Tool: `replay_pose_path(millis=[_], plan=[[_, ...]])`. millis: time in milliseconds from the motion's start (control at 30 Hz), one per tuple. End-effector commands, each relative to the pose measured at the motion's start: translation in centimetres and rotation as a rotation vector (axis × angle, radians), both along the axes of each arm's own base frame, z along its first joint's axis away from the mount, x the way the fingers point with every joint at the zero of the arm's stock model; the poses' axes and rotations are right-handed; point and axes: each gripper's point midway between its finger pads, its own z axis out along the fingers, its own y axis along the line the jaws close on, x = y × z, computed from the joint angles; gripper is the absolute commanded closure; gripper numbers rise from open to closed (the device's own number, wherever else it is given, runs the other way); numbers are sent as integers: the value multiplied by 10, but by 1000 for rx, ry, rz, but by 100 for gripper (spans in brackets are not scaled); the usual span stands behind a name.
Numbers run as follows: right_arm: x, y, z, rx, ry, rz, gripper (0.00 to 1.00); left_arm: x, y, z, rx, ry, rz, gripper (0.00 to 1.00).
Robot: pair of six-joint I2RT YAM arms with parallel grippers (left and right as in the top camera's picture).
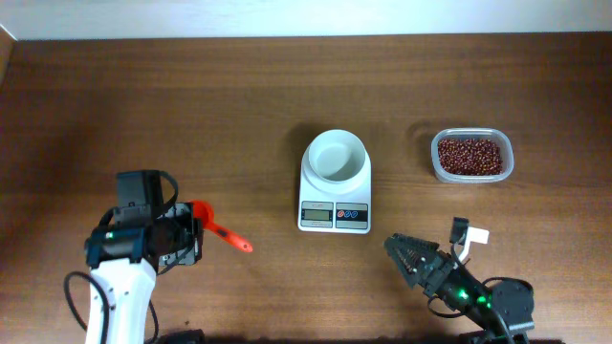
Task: Scoop and weigh 50g on scale
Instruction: 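Bring the right gripper to the scoop handle held by the left, then grasp the red scoop handle with the right gripper, release left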
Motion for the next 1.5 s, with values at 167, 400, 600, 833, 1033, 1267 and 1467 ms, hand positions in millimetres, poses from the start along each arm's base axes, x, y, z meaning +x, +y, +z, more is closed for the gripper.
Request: replay_pose_path(millis=[167,400,600,833,1033,1267,1467], plan=[[12,27,68,-61,11,212,4,2,-16,-3,-111,21,-8,100],[26,83,47,-126,167,389,1,3,-28,1,-201,33,50,100],[17,152,19,-147,197,470,1,1,-45,3,-270,69,99,100],[14,189,-3,-146,216,465,24,-8,-71,2,-327,152,181,100],[31,188,-14,-170,236,333,33,-14,-86,2,-325,169,136,100],[31,188,-14,-171,237,331,44,-20,-99,0,-298,182,88,100],[29,189,-14,-172,236,338,56,-16,-108,2,-283,149,46,100]])
